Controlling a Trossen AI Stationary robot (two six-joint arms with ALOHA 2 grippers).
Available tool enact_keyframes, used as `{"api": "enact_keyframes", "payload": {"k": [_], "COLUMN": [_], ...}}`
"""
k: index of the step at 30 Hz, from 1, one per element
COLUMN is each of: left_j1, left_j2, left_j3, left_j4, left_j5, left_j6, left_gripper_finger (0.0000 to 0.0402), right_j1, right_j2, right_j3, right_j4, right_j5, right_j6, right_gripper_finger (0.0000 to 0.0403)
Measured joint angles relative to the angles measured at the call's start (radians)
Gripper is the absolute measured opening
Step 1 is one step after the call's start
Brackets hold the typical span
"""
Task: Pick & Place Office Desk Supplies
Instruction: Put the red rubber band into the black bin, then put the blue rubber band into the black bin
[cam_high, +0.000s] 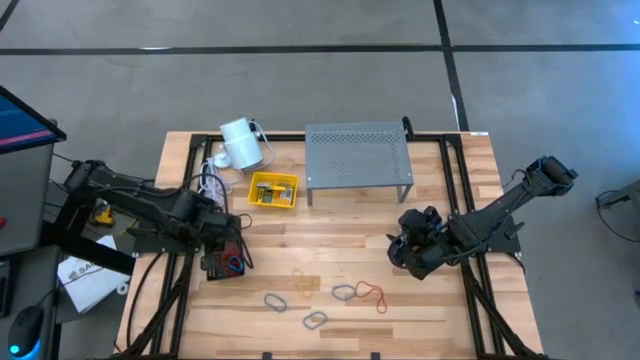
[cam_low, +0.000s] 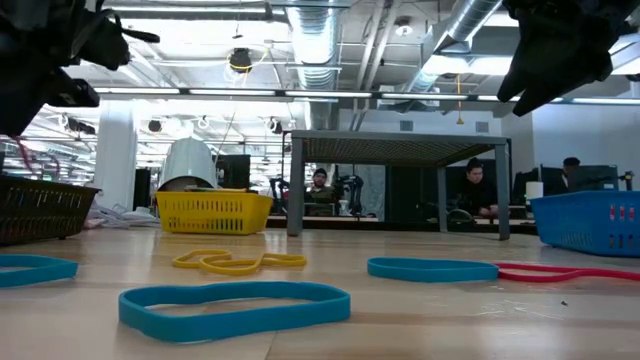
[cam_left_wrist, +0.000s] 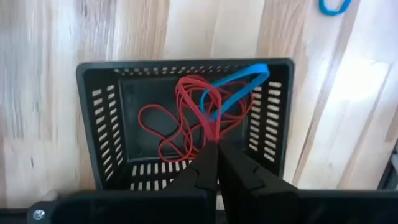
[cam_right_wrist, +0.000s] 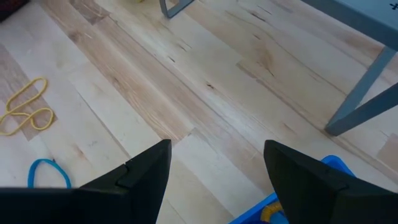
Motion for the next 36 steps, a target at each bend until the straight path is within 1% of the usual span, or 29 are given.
{"api": "enact_keyframes", "payload": {"k": [3, 18, 21, 26, 32, 36], "left_j1": [0.000, 0.000, 0.000, 0.000, 0.000, 0.000], "left_j2": [0.000, 0.000, 0.000, 0.000, 0.000, 0.000], "left_j3": [-0.013, -0.014, -0.014, -0.014, -0.014, -0.015], "left_j4": [0.000, 0.004, 0.004, 0.004, 0.007, 0.064], "left_j5": [0.013, 0.013, 0.013, 0.012, -0.005, -0.017], "left_j6": [-0.001, -0.001, -0.001, -0.001, 0.020, 0.057], "left_gripper_finger": [0.0001, 0.0001, 0.0008, 0.0042, 0.0105, 0.0140], "right_j1": [0.000, 0.000, 0.000, 0.000, 0.000, 0.000], "right_j2": [0.000, 0.000, 0.000, 0.000, 0.000, 0.000], "right_j3": [0.000, 0.000, 0.000, 0.000, 0.000, 0.000], "right_j4": [0.000, 0.003, 0.003, 0.003, 0.003, 0.004], "right_j5": [-0.006, -0.008, -0.008, -0.008, -0.008, -0.008], "right_j6": [0.000, 0.000, -0.002, -0.002, -0.002, -0.002], "right_gripper_finger": [0.0254, 0.0254, 0.0254, 0.0254, 0.0254, 0.0254]}}
